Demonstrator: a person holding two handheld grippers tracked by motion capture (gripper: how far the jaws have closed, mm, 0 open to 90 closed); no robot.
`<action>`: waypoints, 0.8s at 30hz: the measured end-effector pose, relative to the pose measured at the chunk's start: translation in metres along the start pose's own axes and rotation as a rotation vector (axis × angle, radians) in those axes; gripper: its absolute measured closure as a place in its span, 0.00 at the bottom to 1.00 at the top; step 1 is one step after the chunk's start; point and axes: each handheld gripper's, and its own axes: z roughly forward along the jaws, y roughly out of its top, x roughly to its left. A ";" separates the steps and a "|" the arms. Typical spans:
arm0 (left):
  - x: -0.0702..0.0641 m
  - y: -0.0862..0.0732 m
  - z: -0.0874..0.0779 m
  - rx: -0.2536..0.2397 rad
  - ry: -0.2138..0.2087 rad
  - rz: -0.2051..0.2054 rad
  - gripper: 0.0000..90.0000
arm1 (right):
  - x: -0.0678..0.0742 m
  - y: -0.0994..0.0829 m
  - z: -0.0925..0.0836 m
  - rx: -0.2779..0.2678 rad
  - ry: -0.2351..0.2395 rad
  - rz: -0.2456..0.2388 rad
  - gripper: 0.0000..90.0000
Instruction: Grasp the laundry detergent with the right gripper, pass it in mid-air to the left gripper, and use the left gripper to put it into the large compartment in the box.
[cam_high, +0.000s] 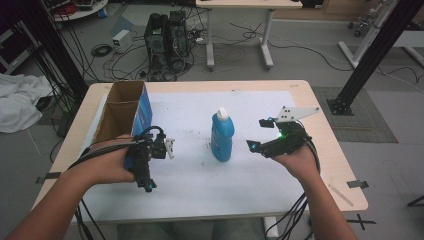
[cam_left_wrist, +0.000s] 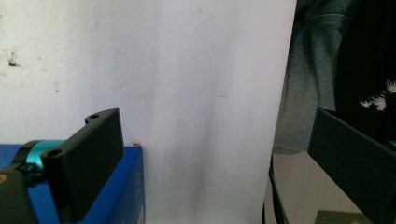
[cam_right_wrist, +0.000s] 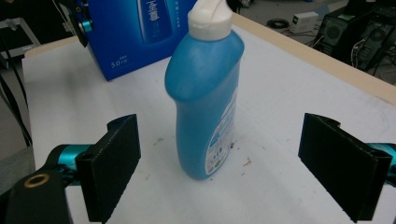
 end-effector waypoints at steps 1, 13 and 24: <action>0.000 0.000 0.000 0.001 -0.002 0.000 0.04 | 0.002 -0.003 0.000 0.000 -0.001 0.001 0.13; -0.004 0.002 0.000 0.000 0.000 0.007 0.04 | 0.023 -0.030 0.017 0.035 -0.043 0.018 0.13; -0.006 0.004 -0.002 0.006 0.010 0.010 0.04 | 0.034 -0.036 0.046 0.056 -0.075 0.044 0.13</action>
